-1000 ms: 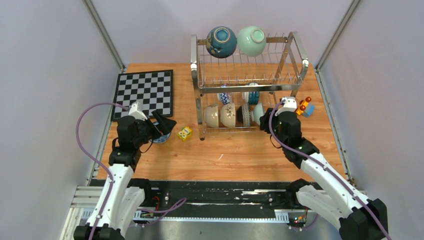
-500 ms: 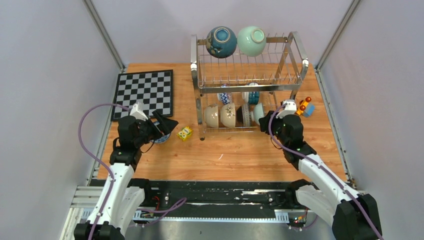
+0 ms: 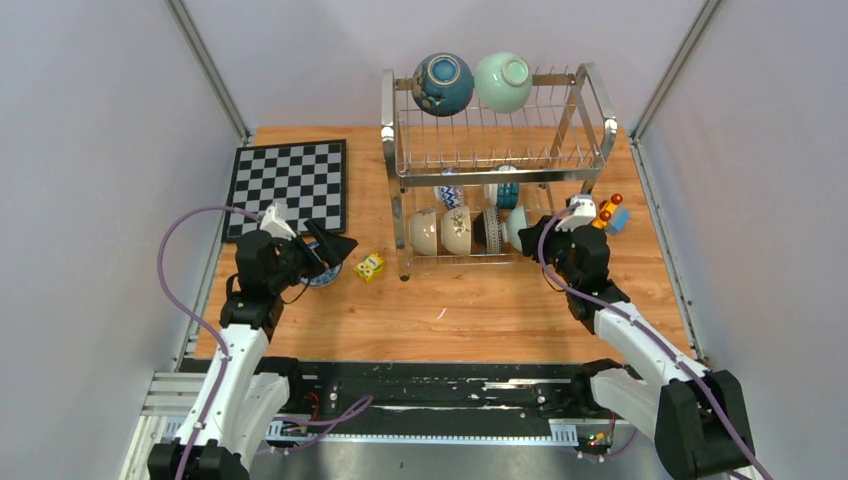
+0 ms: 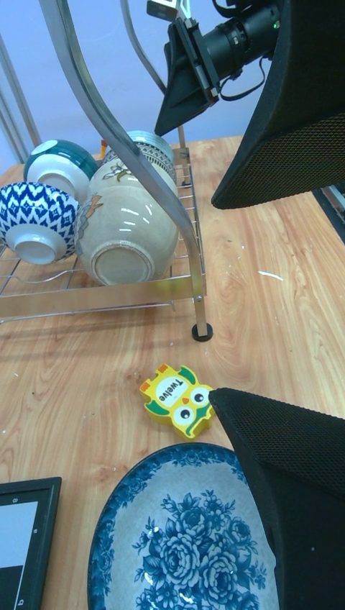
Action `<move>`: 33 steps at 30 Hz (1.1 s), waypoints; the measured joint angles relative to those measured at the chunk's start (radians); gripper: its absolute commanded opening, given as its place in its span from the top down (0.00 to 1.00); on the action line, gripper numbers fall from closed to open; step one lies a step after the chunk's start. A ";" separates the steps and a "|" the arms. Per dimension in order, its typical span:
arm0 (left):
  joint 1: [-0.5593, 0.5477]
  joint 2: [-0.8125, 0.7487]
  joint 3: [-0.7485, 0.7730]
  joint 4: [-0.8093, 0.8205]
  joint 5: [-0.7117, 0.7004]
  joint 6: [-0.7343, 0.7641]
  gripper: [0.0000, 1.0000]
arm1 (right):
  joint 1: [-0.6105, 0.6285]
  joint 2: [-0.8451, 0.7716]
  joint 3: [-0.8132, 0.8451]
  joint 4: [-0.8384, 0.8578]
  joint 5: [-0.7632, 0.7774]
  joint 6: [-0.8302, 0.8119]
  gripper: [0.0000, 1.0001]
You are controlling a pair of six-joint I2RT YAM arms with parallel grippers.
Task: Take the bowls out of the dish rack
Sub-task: Pick up the bowl from the dish rack.
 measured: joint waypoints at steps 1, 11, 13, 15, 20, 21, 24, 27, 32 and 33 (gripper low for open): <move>0.000 0.001 0.000 0.002 0.001 0.000 0.04 | -0.001 0.007 0.000 0.008 -0.006 0.000 0.56; 0.000 0.010 0.000 0.009 0.006 -0.007 0.04 | -0.011 0.098 -0.001 0.052 -0.053 0.005 0.61; 0.000 0.010 0.000 0.010 0.007 -0.007 0.04 | -0.011 0.117 -0.001 0.053 -0.061 0.007 0.63; 0.000 0.009 -0.003 0.014 0.007 -0.007 0.04 | -0.013 0.129 0.003 0.059 -0.069 0.008 0.64; 0.000 0.009 -0.023 0.023 0.012 -0.009 0.04 | -0.014 0.152 0.016 0.075 -0.093 0.015 0.68; 0.000 0.009 -0.026 0.023 0.013 -0.010 0.04 | -0.014 0.156 0.019 0.079 -0.097 0.016 0.69; 0.000 0.009 -0.033 0.023 0.014 -0.013 0.04 | -0.014 0.174 0.028 0.095 -0.112 0.023 0.70; 0.000 0.009 -0.035 0.024 0.017 -0.014 0.04 | -0.015 0.195 0.039 0.110 -0.127 0.029 0.70; 0.000 0.009 -0.039 0.035 0.017 -0.014 0.04 | -0.015 0.229 0.055 0.120 -0.142 0.031 0.66; 0.000 0.009 -0.043 0.038 0.017 -0.014 0.04 | -0.015 0.233 0.055 0.120 -0.145 0.031 0.66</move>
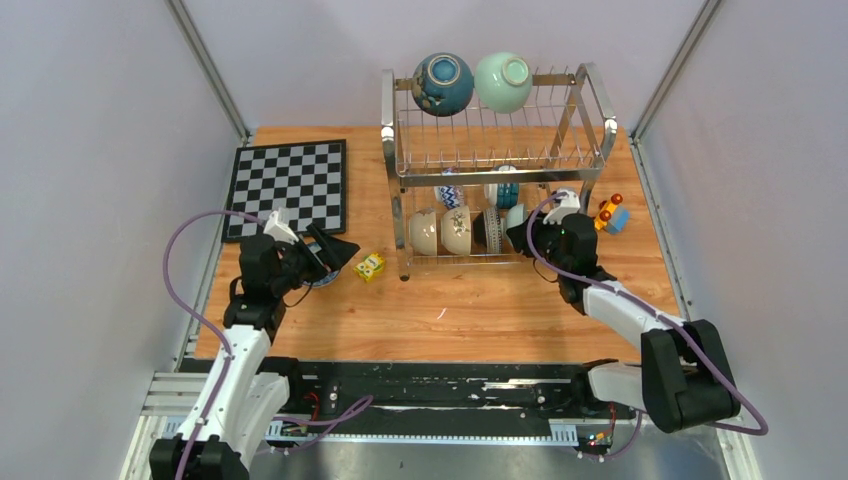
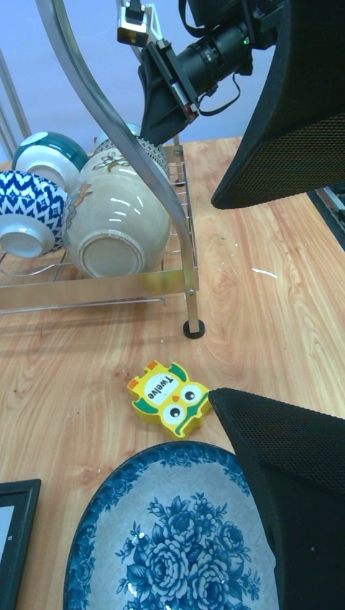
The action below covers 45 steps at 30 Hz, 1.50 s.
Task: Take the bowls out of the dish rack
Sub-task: Pick up the bowl from the dish rack.
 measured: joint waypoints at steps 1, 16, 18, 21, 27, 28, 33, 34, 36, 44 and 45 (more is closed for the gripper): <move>0.000 0.000 -0.004 0.001 0.000 0.000 0.04 | 0.000 0.006 0.000 -0.001 -0.003 0.000 0.66; 0.000 0.000 -0.019 0.006 0.000 -0.003 0.04 | -0.001 0.007 0.001 0.023 -0.009 -0.001 0.87; 0.000 0.000 -0.019 0.007 0.000 -0.003 0.04 | -0.001 0.005 0.001 0.021 -0.009 -0.002 0.92; 0.000 0.000 -0.019 0.006 0.000 -0.003 0.04 | -0.002 -0.004 0.001 0.012 -0.008 -0.002 1.00; 0.000 0.000 -0.019 0.006 0.000 -0.003 0.04 | -0.002 -0.037 -0.001 -0.020 -0.008 -0.004 1.00; 0.000 0.000 -0.019 0.006 0.000 -0.003 0.04 | -0.002 -0.040 -0.002 -0.023 -0.008 -0.004 1.00; 0.000 0.000 -0.019 0.006 0.000 -0.003 0.04 | -0.002 -0.066 -0.010 -0.039 -0.006 -0.004 1.00; 0.000 0.000 -0.019 0.006 0.000 -0.003 0.04 | -0.001 -0.077 -0.012 -0.045 -0.010 -0.003 1.00; 0.000 0.000 -0.019 0.006 0.000 -0.003 0.04 | -0.001 -0.094 -0.014 -0.059 -0.019 0.000 1.00; 0.000 0.002 -0.019 0.006 -0.001 -0.003 0.04 | -0.006 -0.166 -0.021 -0.080 0.038 -0.023 1.00; 0.000 0.002 -0.019 0.006 -0.001 -0.003 0.04 | -0.006 -0.165 -0.025 -0.076 0.042 -0.024 1.00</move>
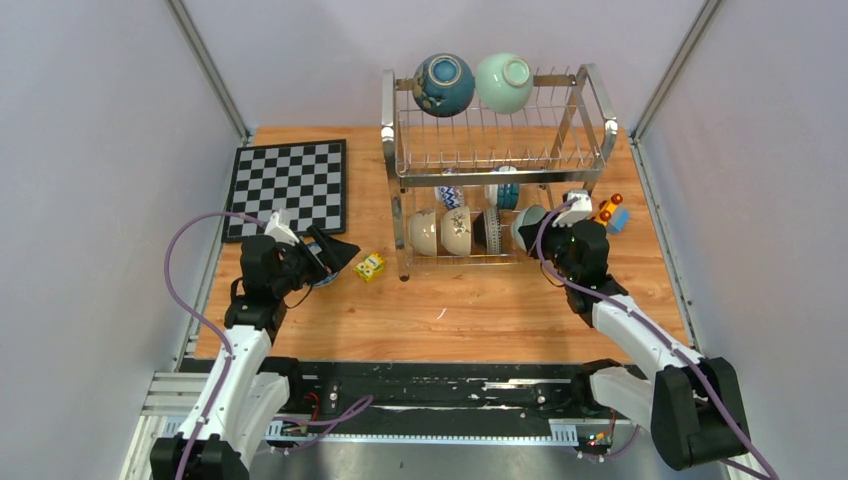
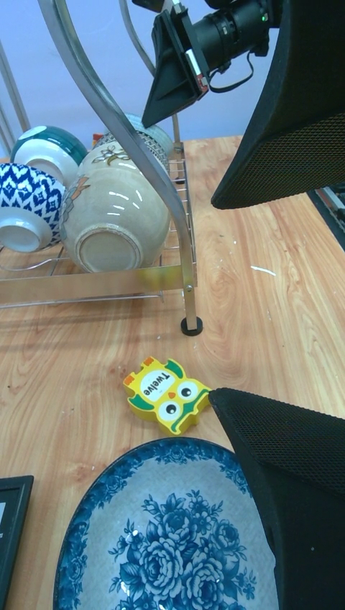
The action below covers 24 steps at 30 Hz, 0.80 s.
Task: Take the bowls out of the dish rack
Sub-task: Pick up the bowl from the dish rack.
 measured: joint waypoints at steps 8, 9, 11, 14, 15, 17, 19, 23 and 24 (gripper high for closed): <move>0.000 0.000 0.000 0.000 0.000 0.000 0.04 | -0.001 0.002 -0.015 0.019 0.018 0.002 1.00; 0.000 0.000 0.000 0.000 0.000 0.000 0.04 | -0.001 0.002 -0.015 0.019 0.017 0.002 1.00; 0.000 0.000 0.000 0.000 0.000 0.000 0.04 | -0.001 0.002 -0.015 0.019 0.018 0.002 1.00; 0.000 0.000 0.000 0.000 0.000 0.000 0.04 | -0.001 0.002 -0.015 0.019 0.017 0.001 1.00; 0.000 0.000 0.000 0.000 0.000 0.000 0.04 | -0.001 0.002 -0.015 0.019 0.017 0.001 1.00; 0.000 0.000 0.000 0.000 0.000 0.000 0.04 | -0.001 0.003 -0.015 0.019 0.016 0.001 1.00; 0.000 0.000 0.000 0.000 0.000 0.000 0.04 | -0.001 0.004 -0.015 0.022 0.014 0.002 1.00; 0.000 0.000 0.000 -0.002 0.000 0.000 0.04 | -0.001 0.000 -0.016 0.021 0.007 0.017 1.00; 0.000 0.000 0.000 -0.002 0.000 0.000 0.04 | -0.001 -0.004 -0.016 0.020 0.006 0.023 1.00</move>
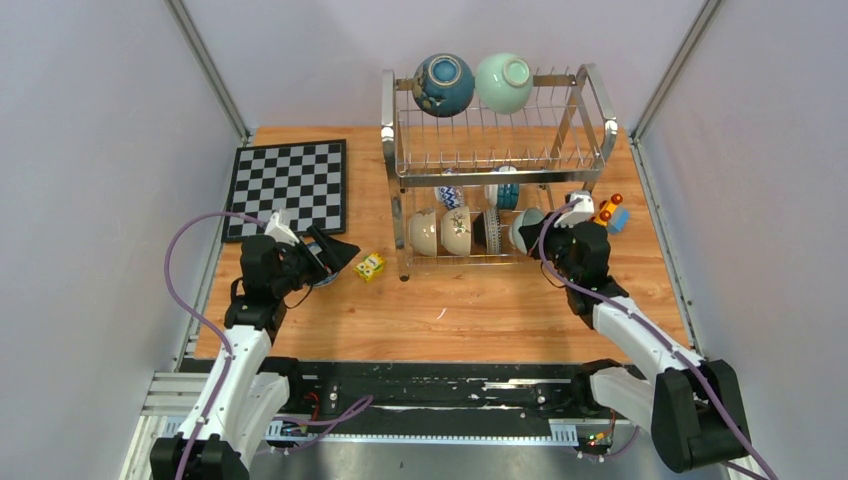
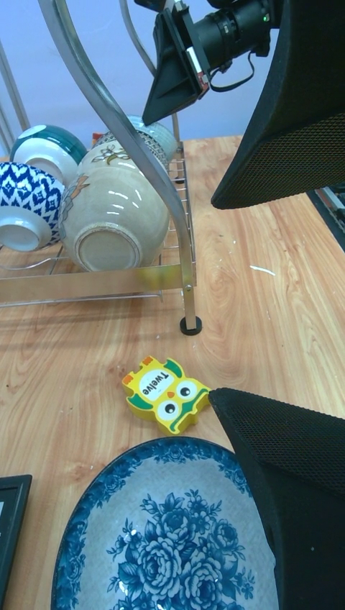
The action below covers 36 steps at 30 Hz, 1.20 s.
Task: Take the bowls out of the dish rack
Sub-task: Pick up the bowl from the dish rack.
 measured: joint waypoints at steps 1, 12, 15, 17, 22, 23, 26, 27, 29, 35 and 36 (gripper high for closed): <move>0.000 0.000 0.000 -0.001 0.000 0.000 0.04 | 0.000 -0.006 0.000 -0.002 -0.002 0.006 1.00; 0.000 0.000 0.000 -0.004 0.000 -0.005 0.04 | 0.000 -0.055 0.000 -0.021 -0.010 0.129 1.00; 0.000 0.000 0.000 -0.006 0.000 -0.005 0.04 | 0.000 -0.060 -0.001 -0.021 -0.009 0.159 1.00; 0.000 0.000 0.000 -0.006 0.000 -0.005 0.04 | 0.000 -0.064 -0.003 -0.020 -0.008 0.175 1.00; 0.000 0.000 0.000 -0.006 0.000 -0.005 0.04 | -0.004 -0.076 -0.035 0.001 0.000 0.224 1.00; 0.000 0.000 0.000 -0.006 0.000 -0.005 0.04 | -0.008 -0.076 -0.045 0.014 0.001 0.239 1.00; 0.000 0.000 0.000 -0.006 0.000 -0.005 0.04 | -0.029 -0.076 -0.069 0.064 0.001 0.287 1.00; 0.000 0.000 0.000 -0.006 0.000 -0.005 0.04 | -0.037 -0.076 -0.076 0.079 0.002 0.303 1.00; 0.000 0.000 0.000 -0.006 0.000 -0.005 0.04 | -0.052 -0.075 -0.089 0.107 0.001 0.335 1.00; 0.000 -0.003 0.000 -0.006 0.000 -0.005 0.04 | -0.085 -0.072 -0.119 0.168 0.005 0.427 1.00; 0.000 -0.003 0.000 -0.006 0.000 -0.005 0.04 | -0.090 -0.072 -0.122 0.175 0.005 0.443 1.00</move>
